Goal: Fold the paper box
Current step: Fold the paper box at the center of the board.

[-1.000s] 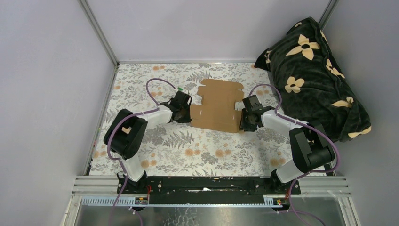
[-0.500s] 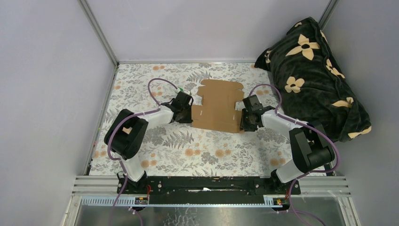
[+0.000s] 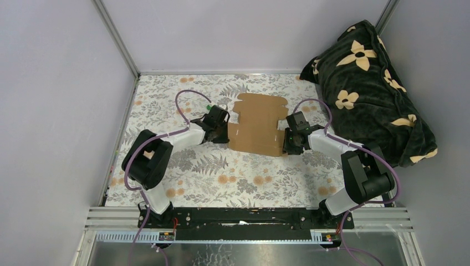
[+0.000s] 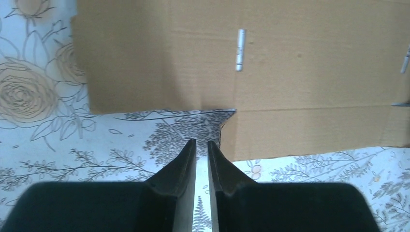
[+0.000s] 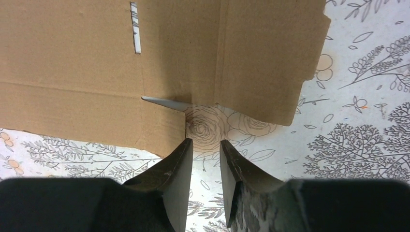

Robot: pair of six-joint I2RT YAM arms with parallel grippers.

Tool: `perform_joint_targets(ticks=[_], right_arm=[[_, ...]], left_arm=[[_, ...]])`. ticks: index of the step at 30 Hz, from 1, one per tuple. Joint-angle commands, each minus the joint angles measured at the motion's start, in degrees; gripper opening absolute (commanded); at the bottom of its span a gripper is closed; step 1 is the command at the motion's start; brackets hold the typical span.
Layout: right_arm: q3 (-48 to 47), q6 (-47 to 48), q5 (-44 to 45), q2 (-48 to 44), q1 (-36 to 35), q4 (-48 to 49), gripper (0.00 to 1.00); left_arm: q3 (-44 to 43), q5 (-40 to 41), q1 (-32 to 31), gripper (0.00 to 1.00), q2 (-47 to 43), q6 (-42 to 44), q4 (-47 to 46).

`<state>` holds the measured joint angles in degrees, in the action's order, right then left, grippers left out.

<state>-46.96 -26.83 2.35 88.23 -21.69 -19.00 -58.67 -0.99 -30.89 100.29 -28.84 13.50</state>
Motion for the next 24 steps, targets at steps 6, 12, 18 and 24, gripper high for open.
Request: perform_joint_targets(ticks=[6, 12, 18, 24], right_arm=[[-1.78, -0.13, -2.17, -2.53, -0.37, 1.64, 0.35], [-2.26, 0.00, -3.46, -2.44, -0.37, 1.58, 0.35], [-2.61, -0.08, -4.03, -2.36, -0.37, 1.67, 0.35], [-2.43, -0.26, -4.41, -2.36, -0.41, 2.03, 0.35]], left_arm=[[-2.39, -2.08, -2.38, 0.20, -1.39, -0.34, -1.02], [-2.44, -1.90, -3.33, 0.20, -0.56, -0.47, -1.21], [-2.85, -1.90, -3.76, 0.20, -0.07, -0.60, -1.34], [-3.76, -1.89, -4.79, 0.20, 1.51, -0.84, -1.57]])
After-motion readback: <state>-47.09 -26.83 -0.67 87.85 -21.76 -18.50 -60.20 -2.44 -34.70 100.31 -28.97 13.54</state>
